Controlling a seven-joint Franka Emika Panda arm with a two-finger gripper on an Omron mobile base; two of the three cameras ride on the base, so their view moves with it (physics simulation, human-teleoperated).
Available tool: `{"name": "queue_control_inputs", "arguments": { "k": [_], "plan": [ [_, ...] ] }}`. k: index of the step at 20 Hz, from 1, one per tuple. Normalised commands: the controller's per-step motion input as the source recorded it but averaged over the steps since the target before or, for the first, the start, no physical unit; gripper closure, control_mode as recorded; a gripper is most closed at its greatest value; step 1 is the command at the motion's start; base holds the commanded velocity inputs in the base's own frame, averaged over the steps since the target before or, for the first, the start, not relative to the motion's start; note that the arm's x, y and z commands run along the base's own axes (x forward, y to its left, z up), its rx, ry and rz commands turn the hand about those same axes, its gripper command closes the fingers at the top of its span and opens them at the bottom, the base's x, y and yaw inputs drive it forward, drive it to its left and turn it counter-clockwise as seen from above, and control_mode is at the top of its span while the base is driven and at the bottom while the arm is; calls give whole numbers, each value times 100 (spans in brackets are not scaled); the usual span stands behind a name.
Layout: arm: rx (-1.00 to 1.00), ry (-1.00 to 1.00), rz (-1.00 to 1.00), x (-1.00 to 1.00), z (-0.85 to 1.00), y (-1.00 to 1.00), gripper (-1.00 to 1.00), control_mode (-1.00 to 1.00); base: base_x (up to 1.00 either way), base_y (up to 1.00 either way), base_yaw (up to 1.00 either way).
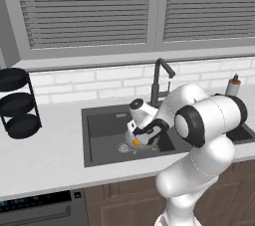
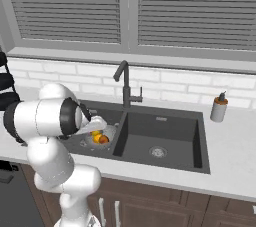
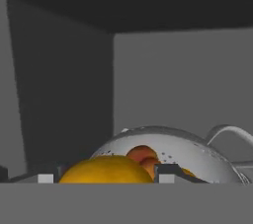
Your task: Put the colander in the sink, put the tangerine, peach, orange in the colander, and turn on the sink faucet and pour water over the colander.
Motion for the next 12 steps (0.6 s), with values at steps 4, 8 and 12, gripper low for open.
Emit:
{"name": "queue_control_inputs", "arguments": {
  "k": [4, 8, 12],
  "plan": [
    [0, -10, -2, 36, -55, 0, 100, -100, 0, 0, 0],
    [1, -4, -3, 39, -45, 0, 100, -100, 0, 0, 0],
    [6, 0, -14, 41, -1, 9, -100, -100, 0, 0, 0]
  ]
}}
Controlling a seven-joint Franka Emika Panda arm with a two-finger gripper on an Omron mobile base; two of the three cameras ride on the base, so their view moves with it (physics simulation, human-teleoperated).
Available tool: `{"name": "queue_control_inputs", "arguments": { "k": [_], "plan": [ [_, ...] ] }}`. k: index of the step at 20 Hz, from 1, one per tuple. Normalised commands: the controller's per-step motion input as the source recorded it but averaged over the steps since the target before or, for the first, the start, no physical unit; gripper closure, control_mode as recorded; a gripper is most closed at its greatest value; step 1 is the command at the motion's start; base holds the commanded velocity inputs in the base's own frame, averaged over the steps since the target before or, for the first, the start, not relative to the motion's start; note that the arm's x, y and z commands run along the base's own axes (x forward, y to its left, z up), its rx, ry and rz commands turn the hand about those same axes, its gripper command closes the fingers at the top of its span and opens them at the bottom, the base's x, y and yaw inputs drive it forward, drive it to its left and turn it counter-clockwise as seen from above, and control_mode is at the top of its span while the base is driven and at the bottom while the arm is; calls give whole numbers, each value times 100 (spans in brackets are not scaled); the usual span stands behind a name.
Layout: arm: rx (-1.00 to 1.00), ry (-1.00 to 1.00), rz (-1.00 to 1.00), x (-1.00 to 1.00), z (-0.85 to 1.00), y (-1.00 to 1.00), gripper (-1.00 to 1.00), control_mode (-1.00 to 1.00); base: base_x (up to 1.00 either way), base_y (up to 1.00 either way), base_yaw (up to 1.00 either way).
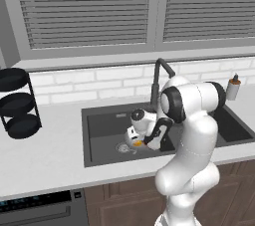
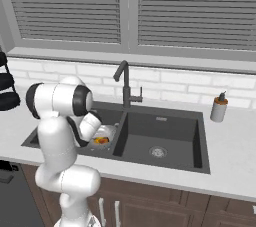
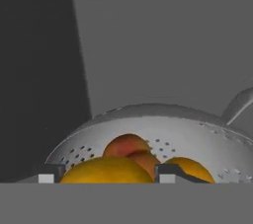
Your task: Put the colander in the sink, put the tangerine, peach, orange in the colander, and turn on the sink faucet and pour water over the colander.
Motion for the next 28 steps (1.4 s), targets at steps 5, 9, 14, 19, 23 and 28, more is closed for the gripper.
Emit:
{"name": "queue_control_inputs", "arguments": {
  "k": [5, 9, 14, 19, 23, 28],
  "plan": [
    [1, 0, -21, 56, 0, 29, -100, -100, 0, 0, 0],
    [0, 0, -22, 56, 0, 37, -100, -100, 0, 0, 0],
    [2, 1, -25, 18, 4, 15, -100, -100, 0, 0, 0],
    [16, -1, -30, -37, 36, -5, -100, -100, 0, 0, 0],
    [22, -6, -41, -60, 55, -14, -100, -100, 0, 0, 0],
    [23, -7, -41, -81, 95, -12, -100, -100, 0, 0, 0]
  ]
}}
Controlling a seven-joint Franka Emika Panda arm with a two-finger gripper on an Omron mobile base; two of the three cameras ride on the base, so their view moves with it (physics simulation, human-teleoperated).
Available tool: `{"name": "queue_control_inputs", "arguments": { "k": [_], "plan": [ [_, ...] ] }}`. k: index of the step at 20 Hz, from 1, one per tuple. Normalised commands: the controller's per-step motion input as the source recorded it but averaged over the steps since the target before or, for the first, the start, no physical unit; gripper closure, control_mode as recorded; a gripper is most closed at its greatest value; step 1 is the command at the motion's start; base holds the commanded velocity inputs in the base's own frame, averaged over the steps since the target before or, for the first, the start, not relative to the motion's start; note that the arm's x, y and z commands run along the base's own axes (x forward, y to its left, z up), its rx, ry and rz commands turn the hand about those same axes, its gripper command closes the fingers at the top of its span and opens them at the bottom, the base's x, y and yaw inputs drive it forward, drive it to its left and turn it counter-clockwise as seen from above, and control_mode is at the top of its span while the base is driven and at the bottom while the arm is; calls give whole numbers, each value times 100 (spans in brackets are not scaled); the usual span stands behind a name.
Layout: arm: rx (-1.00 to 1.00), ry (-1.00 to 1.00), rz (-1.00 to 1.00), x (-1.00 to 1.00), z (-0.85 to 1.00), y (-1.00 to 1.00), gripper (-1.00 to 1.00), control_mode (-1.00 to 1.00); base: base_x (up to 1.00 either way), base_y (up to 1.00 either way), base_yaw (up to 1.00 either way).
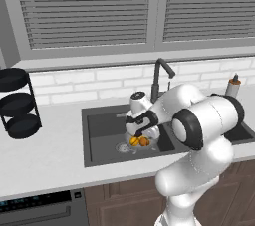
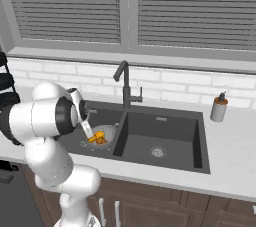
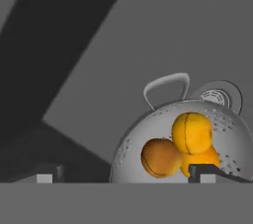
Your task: Put the colander in the sink, put the tangerine, peach, orange in the colander, and turn on the sink faucet and pour water over the colander.
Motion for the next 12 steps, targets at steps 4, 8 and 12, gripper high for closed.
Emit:
{"name": "queue_control_inputs", "arguments": {
  "k": [4, 8, 12],
  "plan": [
    [8, 0, -25, -61, 100, 0, -100, -100, 0, 0, 0],
    [3, 0, -21, -49, 100, 0, -100, -100, 0, 0, 0],
    [3, 0, -9, -46, 100, -16, -100, -100, 0, 0, 0]
  ]
}}
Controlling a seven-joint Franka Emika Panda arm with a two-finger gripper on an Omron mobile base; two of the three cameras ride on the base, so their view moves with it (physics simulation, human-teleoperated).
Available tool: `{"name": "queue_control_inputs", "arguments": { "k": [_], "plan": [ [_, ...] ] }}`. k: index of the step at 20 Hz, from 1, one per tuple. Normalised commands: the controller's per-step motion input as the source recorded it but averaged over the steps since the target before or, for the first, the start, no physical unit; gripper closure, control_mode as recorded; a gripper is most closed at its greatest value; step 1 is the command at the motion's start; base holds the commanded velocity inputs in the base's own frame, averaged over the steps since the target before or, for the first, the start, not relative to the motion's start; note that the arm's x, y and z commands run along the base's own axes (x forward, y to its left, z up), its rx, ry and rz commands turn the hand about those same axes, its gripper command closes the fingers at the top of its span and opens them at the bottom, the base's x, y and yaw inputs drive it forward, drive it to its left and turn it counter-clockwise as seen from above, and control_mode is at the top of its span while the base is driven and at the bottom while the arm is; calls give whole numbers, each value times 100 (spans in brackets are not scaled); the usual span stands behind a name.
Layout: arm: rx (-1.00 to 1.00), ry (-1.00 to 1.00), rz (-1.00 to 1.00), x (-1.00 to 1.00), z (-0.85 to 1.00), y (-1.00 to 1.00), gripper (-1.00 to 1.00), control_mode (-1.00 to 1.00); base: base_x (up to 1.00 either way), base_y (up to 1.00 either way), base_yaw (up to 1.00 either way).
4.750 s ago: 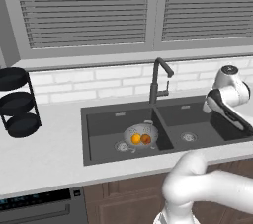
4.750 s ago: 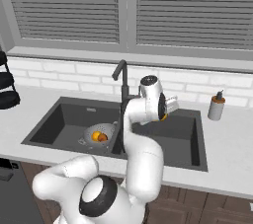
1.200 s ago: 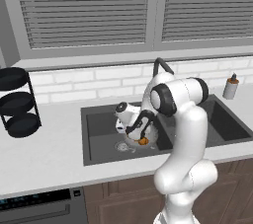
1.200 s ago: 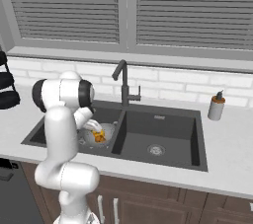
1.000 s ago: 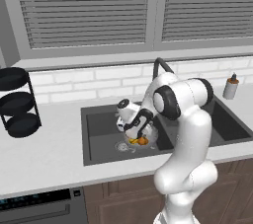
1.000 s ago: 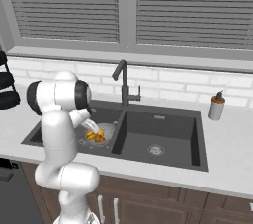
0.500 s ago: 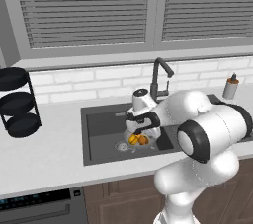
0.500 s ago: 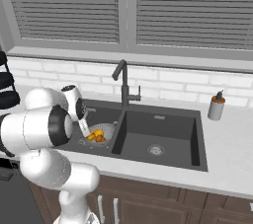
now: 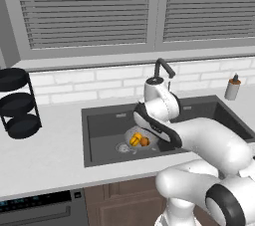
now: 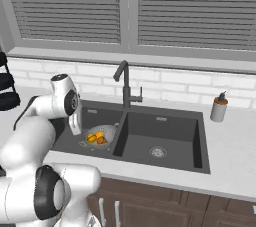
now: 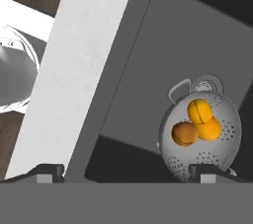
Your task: Put the colander in the sink, put the tangerine, peach, orange in the colander, and turn on the sink faucet and pour water over the colander.
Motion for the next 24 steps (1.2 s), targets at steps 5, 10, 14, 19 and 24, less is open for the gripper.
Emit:
{"name": "queue_control_inputs", "arguments": {
  "k": [5, 10, 14, 19, 24],
  "plan": [
    [4, 1, 2, -14, 100, -46, -100, -100, 0, 0, 0],
    [10, 0, 18, -5, 97, -54, -100, -100, 0, 0, 0],
    [20, -10, 26, 0, 82, -64, -100, -100, 0, 0, 0],
    [32, -27, 23, 0, 44, -75, -100, -100, 0, 0, 0],
    [31, -40, 16, 0, 1, -54, -100, -100, 0, 0, 0]
  ]
}}
